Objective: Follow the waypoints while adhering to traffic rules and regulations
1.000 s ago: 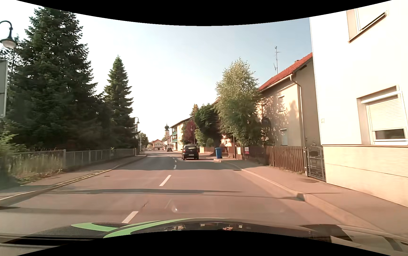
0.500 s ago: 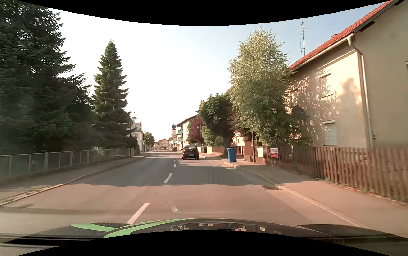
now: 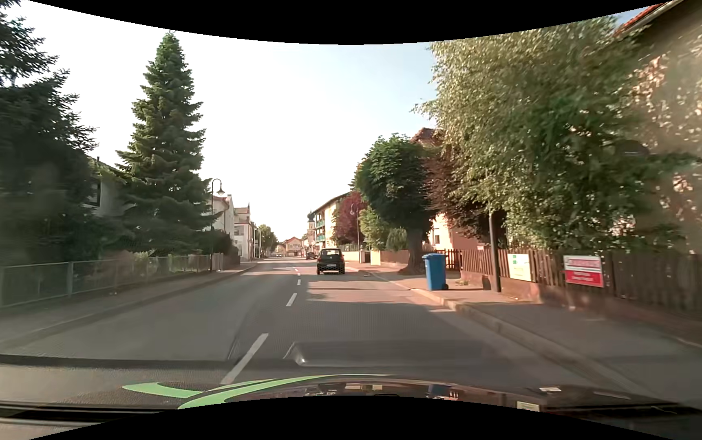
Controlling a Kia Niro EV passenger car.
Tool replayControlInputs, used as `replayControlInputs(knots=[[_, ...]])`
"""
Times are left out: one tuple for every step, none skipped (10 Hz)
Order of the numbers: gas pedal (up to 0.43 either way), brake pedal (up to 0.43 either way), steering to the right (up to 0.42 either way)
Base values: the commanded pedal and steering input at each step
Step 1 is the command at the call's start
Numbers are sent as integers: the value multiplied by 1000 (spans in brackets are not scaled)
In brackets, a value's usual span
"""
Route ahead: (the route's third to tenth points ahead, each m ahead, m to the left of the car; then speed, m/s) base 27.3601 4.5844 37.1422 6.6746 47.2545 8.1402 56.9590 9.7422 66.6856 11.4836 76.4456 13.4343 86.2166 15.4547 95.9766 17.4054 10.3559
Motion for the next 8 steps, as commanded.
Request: replayControlInputs(knots=[[79,0,-34],[79,0,-34],[79,0,-35],[79,0,-35],[79,0,-37],[79,0,-38],[79,0,-39],[79,0,-39]])
